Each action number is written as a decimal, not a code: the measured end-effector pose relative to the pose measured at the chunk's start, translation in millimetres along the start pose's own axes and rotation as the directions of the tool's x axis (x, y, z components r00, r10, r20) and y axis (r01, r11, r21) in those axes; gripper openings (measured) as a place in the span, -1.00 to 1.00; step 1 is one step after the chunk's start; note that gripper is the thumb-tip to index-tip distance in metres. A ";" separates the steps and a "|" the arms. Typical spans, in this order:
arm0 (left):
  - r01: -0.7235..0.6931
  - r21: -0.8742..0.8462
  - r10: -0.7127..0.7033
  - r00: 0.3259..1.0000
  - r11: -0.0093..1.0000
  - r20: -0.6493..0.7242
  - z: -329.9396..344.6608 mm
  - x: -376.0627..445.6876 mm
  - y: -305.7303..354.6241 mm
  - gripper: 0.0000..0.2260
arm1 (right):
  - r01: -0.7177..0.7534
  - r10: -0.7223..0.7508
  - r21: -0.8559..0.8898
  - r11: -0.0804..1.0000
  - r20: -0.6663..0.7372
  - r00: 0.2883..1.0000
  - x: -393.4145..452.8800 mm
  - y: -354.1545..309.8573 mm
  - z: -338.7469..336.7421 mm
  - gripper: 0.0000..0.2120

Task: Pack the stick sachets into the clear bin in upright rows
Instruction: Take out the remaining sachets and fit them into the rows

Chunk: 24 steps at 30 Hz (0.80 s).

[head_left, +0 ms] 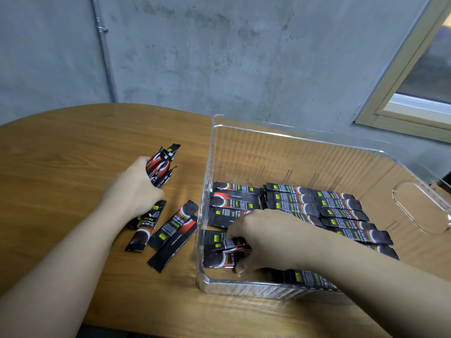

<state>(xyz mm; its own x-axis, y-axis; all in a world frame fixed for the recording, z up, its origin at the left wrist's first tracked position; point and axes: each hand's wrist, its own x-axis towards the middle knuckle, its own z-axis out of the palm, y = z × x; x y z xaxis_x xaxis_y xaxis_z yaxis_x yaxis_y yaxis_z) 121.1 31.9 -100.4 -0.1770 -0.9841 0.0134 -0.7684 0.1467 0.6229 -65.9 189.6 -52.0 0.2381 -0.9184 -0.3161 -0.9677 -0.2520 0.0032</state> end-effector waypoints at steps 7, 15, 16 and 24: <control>-0.008 0.015 0.008 1.000 1.000 0.003 -0.3 0.5 0.3 -0.42 | -0.075 0.077 0.021 0.997 -0.098 0.992 2.1 14.4 3.5 -0.71; -0.004 0.012 0.004 1.000 1.000 0.013 0.4 1.4 -0.9 -0.43 | -0.173 0.195 0.366 0.914 -0.023 0.981 -17.6 22.5 -5.2 -0.58; -0.002 0.012 0.002 1.000 1.000 0.015 0.4 1.3 -0.8 -0.42 | -0.160 0.178 0.378 0.912 -0.013 0.984 -19.0 19.2 -5.9 -0.57; 0.006 0.010 -0.006 1.000 1.000 0.012 -0.3 1.5 -1.0 -0.42 | -0.106 0.124 0.370 0.923 -0.024 0.992 -17.6 -5.5 -5.7 -0.60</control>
<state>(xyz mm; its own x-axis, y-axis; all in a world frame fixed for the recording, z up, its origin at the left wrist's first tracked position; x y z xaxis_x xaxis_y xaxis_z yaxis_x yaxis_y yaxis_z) 121.8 30.2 -100.8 -0.1798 -0.9837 0.0008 -0.7757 0.1423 0.6148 -64.3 205.4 -41.0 0.1183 -0.9496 -0.2904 -0.9491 -0.0222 -0.3141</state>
